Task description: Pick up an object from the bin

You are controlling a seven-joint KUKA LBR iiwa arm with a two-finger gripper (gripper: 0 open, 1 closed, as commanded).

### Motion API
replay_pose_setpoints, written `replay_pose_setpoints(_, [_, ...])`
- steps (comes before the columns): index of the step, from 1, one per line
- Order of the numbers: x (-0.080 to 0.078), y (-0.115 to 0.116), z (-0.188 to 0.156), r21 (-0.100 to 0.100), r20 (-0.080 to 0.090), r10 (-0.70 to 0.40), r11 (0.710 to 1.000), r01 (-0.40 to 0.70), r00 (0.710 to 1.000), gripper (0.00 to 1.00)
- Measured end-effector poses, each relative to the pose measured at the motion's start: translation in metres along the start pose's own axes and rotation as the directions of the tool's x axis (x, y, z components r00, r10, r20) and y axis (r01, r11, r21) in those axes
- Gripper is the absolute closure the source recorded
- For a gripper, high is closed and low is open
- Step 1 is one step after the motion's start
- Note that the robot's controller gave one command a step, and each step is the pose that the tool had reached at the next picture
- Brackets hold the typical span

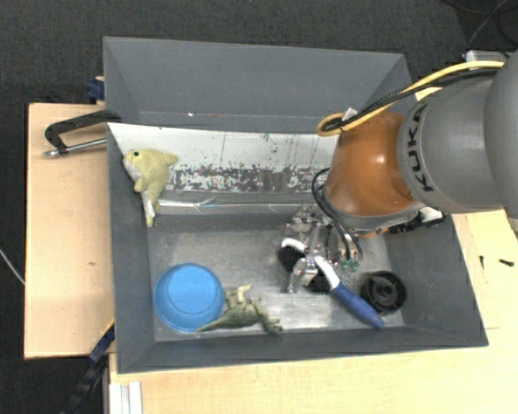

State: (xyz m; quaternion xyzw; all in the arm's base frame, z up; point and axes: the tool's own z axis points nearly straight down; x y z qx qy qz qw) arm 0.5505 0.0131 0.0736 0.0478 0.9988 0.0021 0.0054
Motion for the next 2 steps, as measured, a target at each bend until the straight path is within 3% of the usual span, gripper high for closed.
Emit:
replay_pose_setpoints(1, [-0.002,0.002,-0.002,-0.001,0.004,-0.001,1.000,0.001,1.000,1.00])
replay_pose_setpoints(2, [-0.007,-0.013,-0.162,0.003,0.003,-0.060,0.998,0.060,0.998,1.00])
